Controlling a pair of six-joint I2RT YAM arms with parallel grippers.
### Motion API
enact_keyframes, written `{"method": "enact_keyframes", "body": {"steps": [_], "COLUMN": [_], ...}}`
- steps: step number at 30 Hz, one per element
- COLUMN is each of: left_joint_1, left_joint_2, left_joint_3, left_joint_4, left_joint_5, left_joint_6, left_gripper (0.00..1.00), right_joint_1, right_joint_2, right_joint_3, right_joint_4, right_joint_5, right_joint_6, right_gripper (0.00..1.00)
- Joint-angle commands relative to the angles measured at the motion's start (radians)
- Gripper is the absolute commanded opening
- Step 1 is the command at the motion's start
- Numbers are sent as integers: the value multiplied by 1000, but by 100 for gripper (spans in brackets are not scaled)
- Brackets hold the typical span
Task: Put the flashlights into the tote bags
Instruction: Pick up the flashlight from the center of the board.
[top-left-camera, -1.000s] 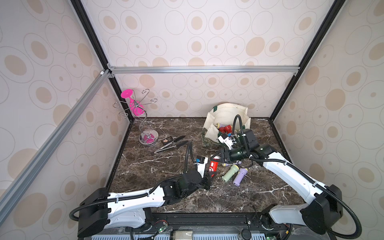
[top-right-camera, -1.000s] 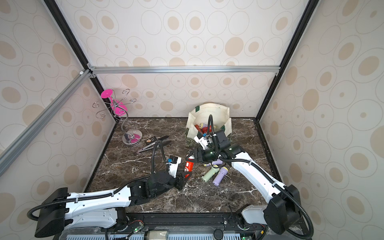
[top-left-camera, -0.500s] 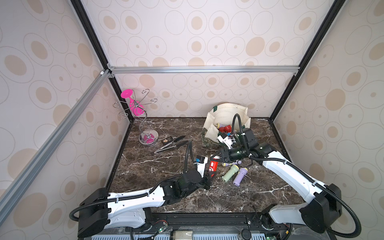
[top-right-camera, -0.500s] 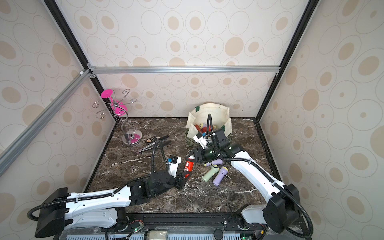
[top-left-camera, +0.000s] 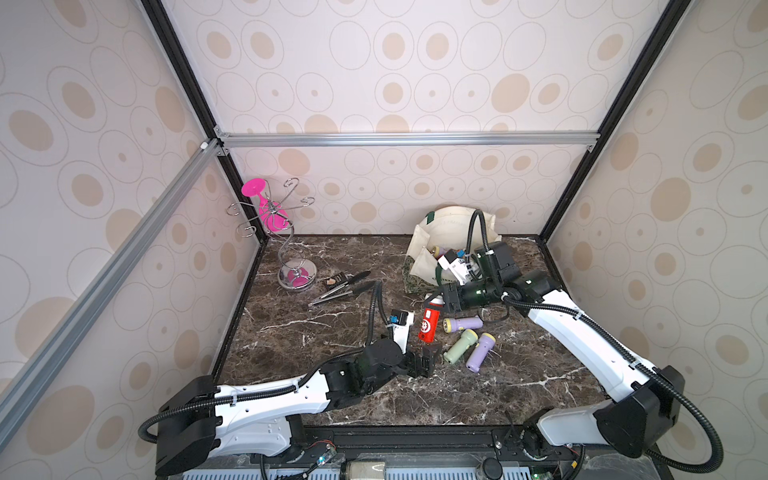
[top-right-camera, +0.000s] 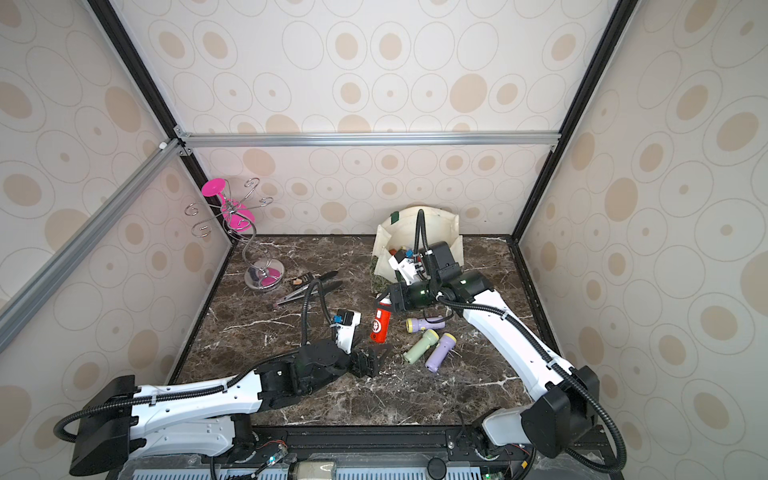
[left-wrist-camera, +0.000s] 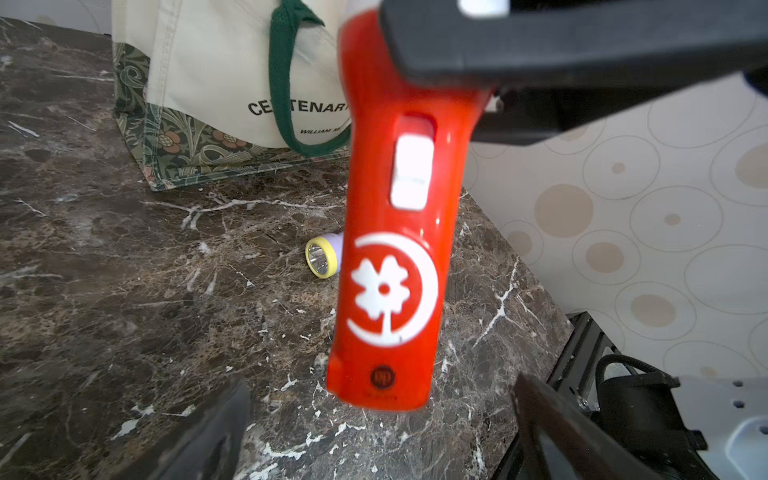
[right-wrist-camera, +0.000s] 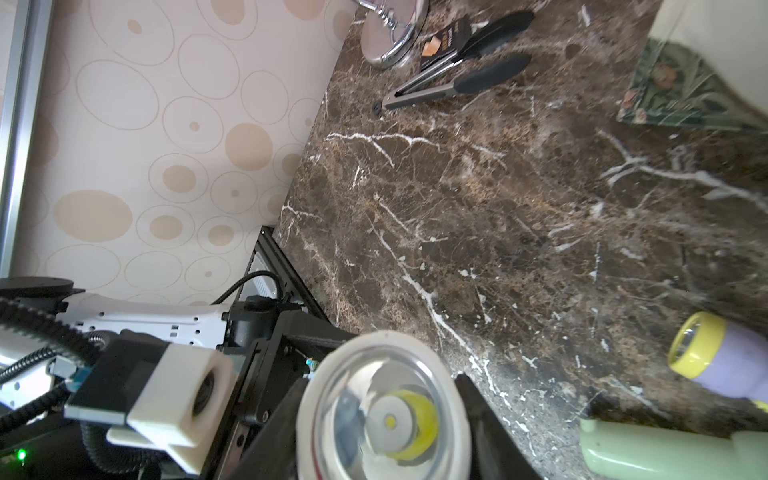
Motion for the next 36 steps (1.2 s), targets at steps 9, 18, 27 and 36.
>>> {"method": "enact_keyframes", "body": {"steps": [9,18,27,36], "left_joint_1": [5,6,5,4], "left_joint_2": [5,42,62,103], "left_joint_3": [10,48,56,92], "left_joint_4": [25,8,22,32], "left_joint_5": [1,22,36,57], "left_joint_6": [-4,15,13,28], "left_gripper": [100,100,100,100], "right_joint_1": [-92,-140,-212,-252], "right_joint_2": [130,289,400,535], "right_joint_3": [292,530,647,738], "right_joint_4": [-2,-27,-8,-61], "right_joint_5": [151,310,379,438], "right_joint_6": [-10,-2,36,-13], "right_gripper": [0,0,0,0]}}
